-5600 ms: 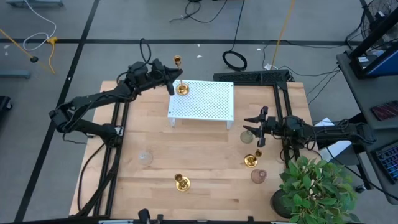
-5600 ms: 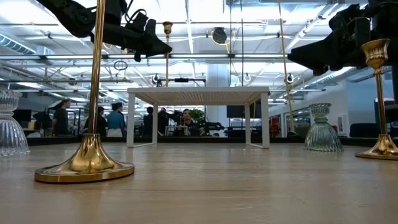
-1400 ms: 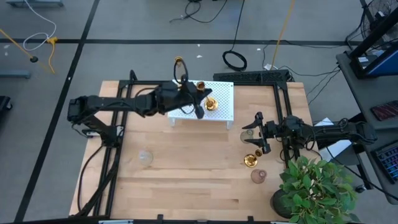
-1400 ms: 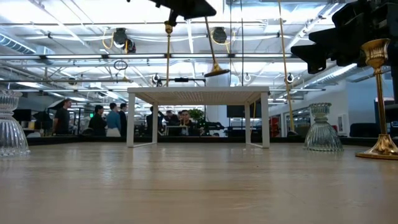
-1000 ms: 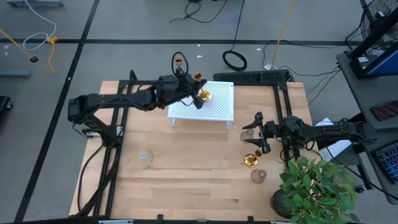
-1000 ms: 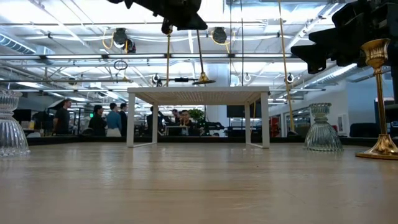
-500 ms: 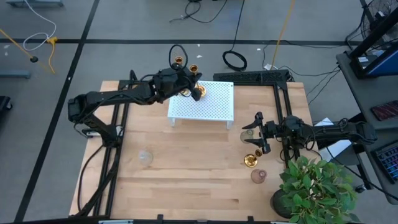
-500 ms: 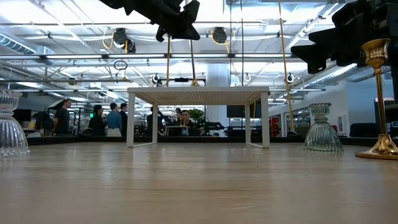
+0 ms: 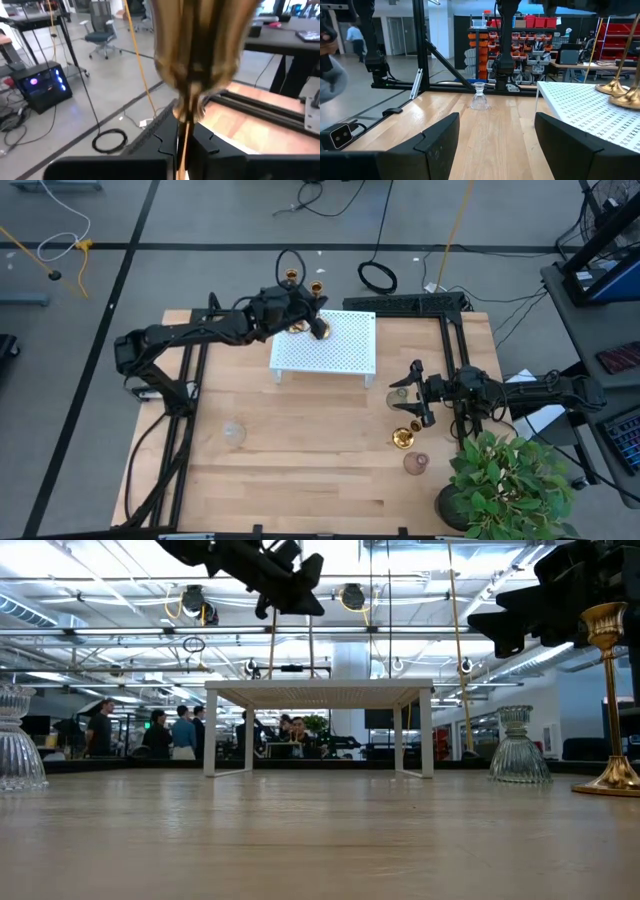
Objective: Pick & Place candle stick holders
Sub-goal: Put the bottom long gold candle holder on the shelf
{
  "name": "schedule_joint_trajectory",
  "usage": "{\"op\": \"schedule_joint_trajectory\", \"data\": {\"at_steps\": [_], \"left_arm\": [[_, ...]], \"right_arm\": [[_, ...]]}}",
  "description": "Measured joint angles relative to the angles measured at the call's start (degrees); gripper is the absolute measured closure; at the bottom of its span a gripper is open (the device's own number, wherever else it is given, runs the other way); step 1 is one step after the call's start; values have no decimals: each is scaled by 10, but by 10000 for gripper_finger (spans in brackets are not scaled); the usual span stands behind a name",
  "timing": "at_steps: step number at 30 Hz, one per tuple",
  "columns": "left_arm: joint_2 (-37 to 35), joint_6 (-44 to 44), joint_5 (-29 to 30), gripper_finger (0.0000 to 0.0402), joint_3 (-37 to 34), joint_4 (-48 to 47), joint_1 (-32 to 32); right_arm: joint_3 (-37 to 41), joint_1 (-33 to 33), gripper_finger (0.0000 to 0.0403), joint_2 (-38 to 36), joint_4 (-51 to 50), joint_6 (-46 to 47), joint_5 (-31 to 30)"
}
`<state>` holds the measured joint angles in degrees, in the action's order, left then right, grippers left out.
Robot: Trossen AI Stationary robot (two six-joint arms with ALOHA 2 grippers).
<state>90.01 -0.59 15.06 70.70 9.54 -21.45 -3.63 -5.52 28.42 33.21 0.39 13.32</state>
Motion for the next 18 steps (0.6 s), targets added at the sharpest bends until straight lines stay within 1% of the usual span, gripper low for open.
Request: {"op": "schedule_joint_trajectory", "data": {"at_steps": [5,11,18], "left_arm": [[22,1,1,393,0,24,0],[24,1,15,368,0,18,3],[23,1,15,382,0,21,3]], "right_arm": [[0,0,151,1,0,4,1],[0,0,151,2,0,4,2],[0,0,151,2,0,8,1]]}}
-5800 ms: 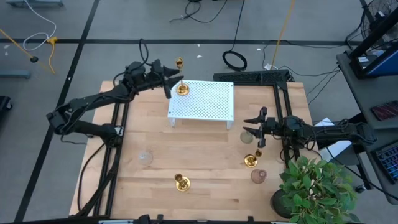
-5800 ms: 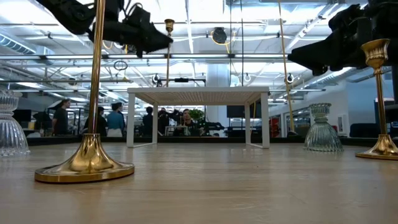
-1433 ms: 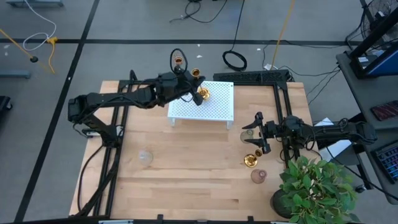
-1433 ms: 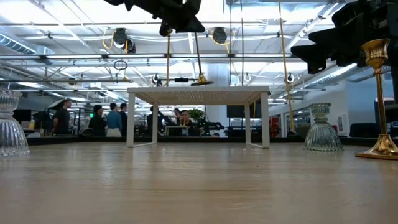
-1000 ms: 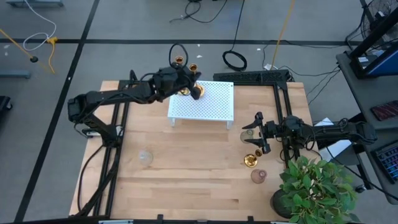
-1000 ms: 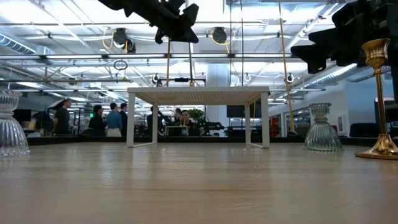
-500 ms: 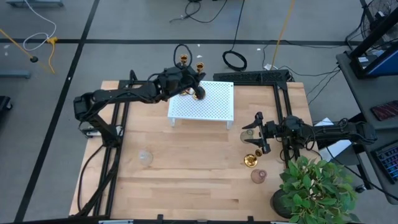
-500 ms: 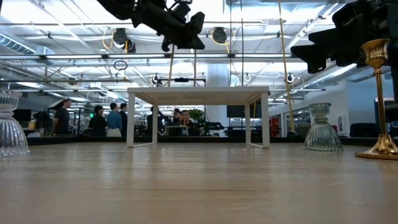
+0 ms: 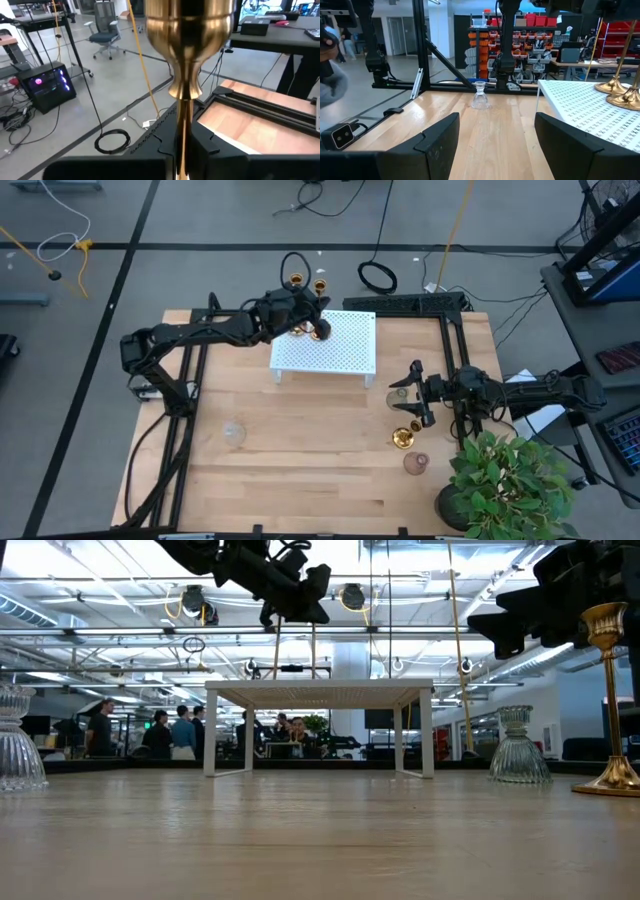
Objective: Pick & Place candle stick holders
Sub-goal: Put the bottom long gold candle holder on the shelf
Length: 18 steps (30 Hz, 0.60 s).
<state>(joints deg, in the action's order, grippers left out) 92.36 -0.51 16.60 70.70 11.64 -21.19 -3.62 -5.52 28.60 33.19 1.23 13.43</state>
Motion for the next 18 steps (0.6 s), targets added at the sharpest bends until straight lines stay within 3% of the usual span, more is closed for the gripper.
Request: {"op": "schedule_joint_trajectory", "data": {"at_steps": [4,13,18], "left_arm": [[0,3,0,370,0,-1,0],[-1,6,18,280,0,-32,2],[-7,32,20,249,0,-56,12]], "right_arm": [[0,0,151,0,0,9,0],[0,0,151,0,0,5,1],[0,0,151,0,1,-14,1]]}}
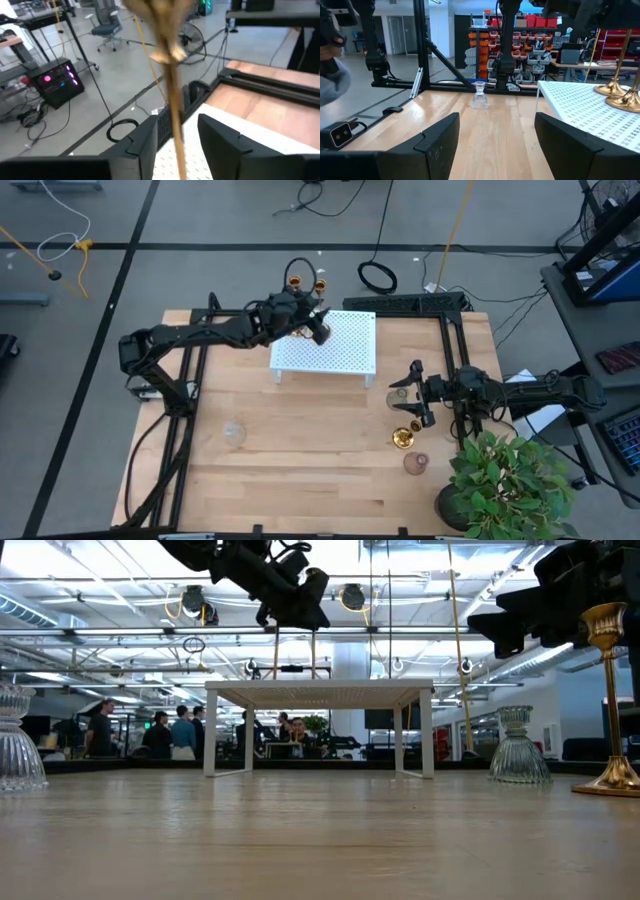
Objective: Pick & Place candle stick holders
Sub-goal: Put the bottom long gold candle holder on the shelf, then adjust the left long gold candle holder on the shelf
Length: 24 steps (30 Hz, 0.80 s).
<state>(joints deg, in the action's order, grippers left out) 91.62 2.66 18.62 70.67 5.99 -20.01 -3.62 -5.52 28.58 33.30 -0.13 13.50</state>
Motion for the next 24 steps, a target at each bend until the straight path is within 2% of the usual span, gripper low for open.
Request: {"op": "schedule_joint_trajectory", "data": {"at_steps": [4,8,18,24], "left_arm": [[-13,1,1,239,0,-18,10],[-36,3,34,240,-1,-57,15],[-105,0,42,241,0,-194,31],[-123,-62,66,241,0,-288,33]], "right_arm": [[0,0,151,0,4,-6,0],[0,0,151,0,5,-6,0],[0,0,151,0,7,-2,1],[0,0,151,0,7,1,1]]}}
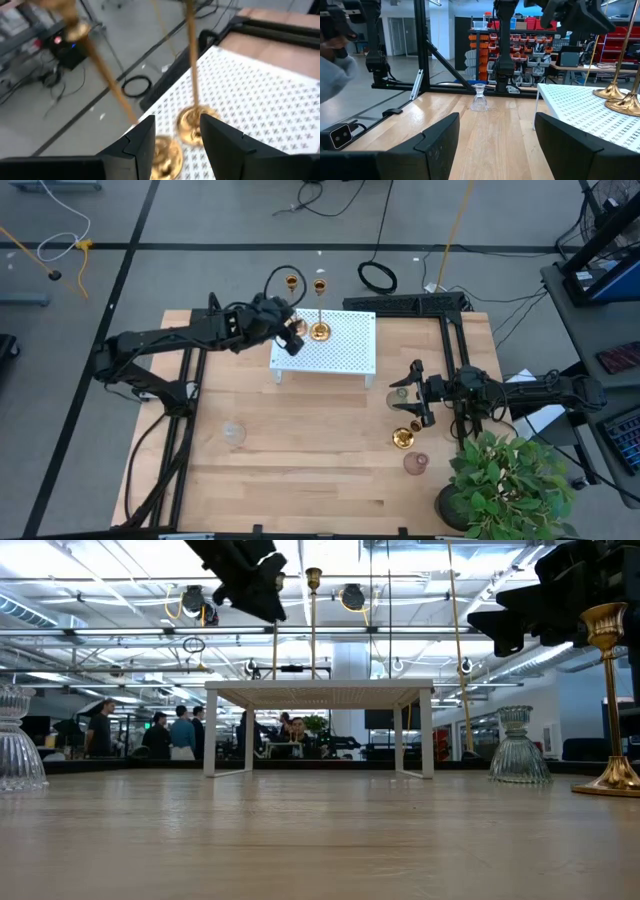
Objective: Pick & Place candle stick holders
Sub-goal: Adjust the left long gold candle holder on the shelf
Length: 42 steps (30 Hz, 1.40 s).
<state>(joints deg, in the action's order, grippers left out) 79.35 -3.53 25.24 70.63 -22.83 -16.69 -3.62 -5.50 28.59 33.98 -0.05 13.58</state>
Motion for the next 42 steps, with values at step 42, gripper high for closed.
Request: {"op": "schedule_joint_trajectory", "data": {"at_steps": [42], "left_arm": [[41,-32,64,362,-54,116,-42]], "right_arm": [[0,0,151,0,2,16,0]]}}
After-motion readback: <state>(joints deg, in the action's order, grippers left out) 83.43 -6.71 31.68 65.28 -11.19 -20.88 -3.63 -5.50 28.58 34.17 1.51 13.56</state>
